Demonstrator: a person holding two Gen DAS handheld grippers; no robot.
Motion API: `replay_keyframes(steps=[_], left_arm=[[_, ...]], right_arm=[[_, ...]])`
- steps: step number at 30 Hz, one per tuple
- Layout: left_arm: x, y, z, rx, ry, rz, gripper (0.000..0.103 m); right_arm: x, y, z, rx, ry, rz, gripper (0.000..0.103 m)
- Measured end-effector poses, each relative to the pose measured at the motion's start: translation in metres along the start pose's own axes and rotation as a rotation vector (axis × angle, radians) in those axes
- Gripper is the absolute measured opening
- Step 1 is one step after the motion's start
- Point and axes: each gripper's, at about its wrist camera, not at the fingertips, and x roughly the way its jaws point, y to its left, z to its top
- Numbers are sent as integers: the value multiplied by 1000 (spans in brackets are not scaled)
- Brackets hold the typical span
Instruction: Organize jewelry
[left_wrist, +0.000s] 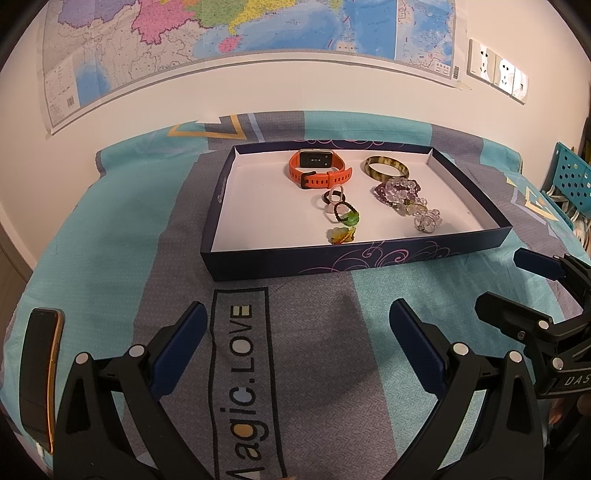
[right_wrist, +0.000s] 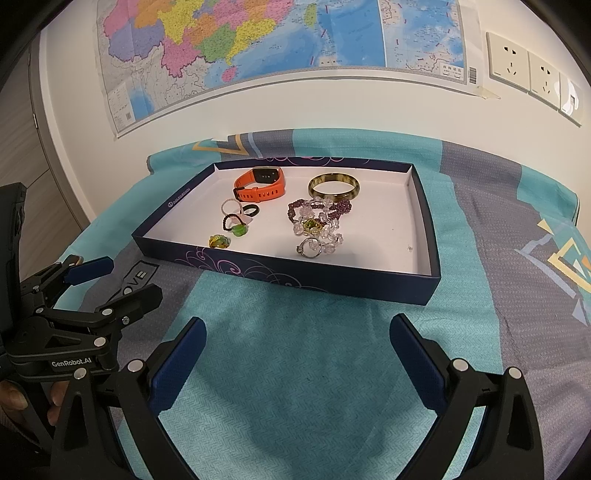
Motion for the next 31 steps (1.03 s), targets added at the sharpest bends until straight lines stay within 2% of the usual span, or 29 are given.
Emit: replay_keyframes(steps=[21,27,31], left_arm=[[-3,0,2,8,-27,16,97],[1,-3,1,25,6,9,97],[4,4,2,-3,28,-21,97]], right_arm=[[-3,-11,-2,14,6,-14,96],[-5,-22,-3,18,9,-21,96],[-10,-44,-1,13,7,-60,96]])
